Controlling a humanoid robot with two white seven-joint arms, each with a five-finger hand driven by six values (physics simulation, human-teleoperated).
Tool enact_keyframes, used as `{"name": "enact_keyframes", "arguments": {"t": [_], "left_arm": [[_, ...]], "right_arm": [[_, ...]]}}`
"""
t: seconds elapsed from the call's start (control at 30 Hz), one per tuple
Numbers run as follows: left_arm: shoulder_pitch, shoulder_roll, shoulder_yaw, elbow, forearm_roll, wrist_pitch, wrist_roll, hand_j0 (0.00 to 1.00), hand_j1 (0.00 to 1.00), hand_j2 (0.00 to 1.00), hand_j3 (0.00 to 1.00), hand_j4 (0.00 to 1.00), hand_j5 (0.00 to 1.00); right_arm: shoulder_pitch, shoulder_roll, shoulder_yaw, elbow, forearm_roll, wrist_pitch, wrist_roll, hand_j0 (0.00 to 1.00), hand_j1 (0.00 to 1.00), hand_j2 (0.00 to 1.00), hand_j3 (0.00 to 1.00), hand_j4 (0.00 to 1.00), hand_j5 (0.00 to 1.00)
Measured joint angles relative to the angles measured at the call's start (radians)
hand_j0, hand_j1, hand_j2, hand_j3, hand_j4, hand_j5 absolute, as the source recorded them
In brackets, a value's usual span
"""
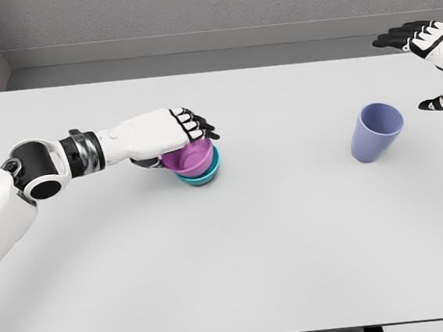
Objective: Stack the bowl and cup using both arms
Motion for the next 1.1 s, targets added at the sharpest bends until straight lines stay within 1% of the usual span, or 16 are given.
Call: {"name": "enact_keyframes", "arguments": {"t": [0.27,0.37,0.5,0.57,0.67,0.87,1.1], "left_arm": [[-0.003,0.007,0.005,-0.004,0.009,0.0,0.002,1.0,1.0,1.0,1.0,1.0,1.0],[-0.011,0.055,0.012,-0.008,0.045,0.0,0.005,1.0,1.0,1.0,1.0,1.0,1.0],[-0.009,0.134,0.032,-0.008,0.133,0.0,0.007,1.0,1.0,1.0,1.0,1.0,1.0],[-0.006,0.171,0.054,-0.005,0.182,0.0,0.007,1.0,1.0,1.0,1.0,1.0,1.0],[-0.002,0.227,0.072,-0.002,0.235,0.0,0.008,1.0,1.0,1.0,1.0,1.0,1.0],[0.008,0.313,0.09,0.001,0.283,0.0,0.008,1.0,1.0,1.0,1.0,1.0,1.0],[0.018,0.354,0.099,0.006,0.311,0.0,0.008,1.0,1.0,1.0,1.0,1.0,1.0]], "right_arm": [[0.002,0.0,0.001,0.0,0.0,0.0,0.0,1.0,1.0,1.0,1.0,1.0,1.0],[0.002,0.0,0.001,0.0,0.0,0.0,0.0,1.0,1.0,1.0,1.0,1.0,1.0],[0.0,0.0,0.001,0.0,0.0,0.0,0.0,1.0,1.0,1.0,1.0,1.0,1.0],[0.002,0.0,0.0,0.0,0.0,0.0,0.0,1.0,1.0,1.0,1.0,1.0,1.0],[0.0,0.0,0.001,0.0,0.0,0.0,0.0,1.0,1.0,1.0,1.0,1.0,1.0],[0.0,0.0,0.0,0.0,0.0,0.0,0.0,1.0,1.0,1.0,1.0,1.0,1.0],[0.0,0.001,0.0,0.0,0.0,0.0,0.0,1.0,1.0,1.0,1.0,1.0,1.0]]}}
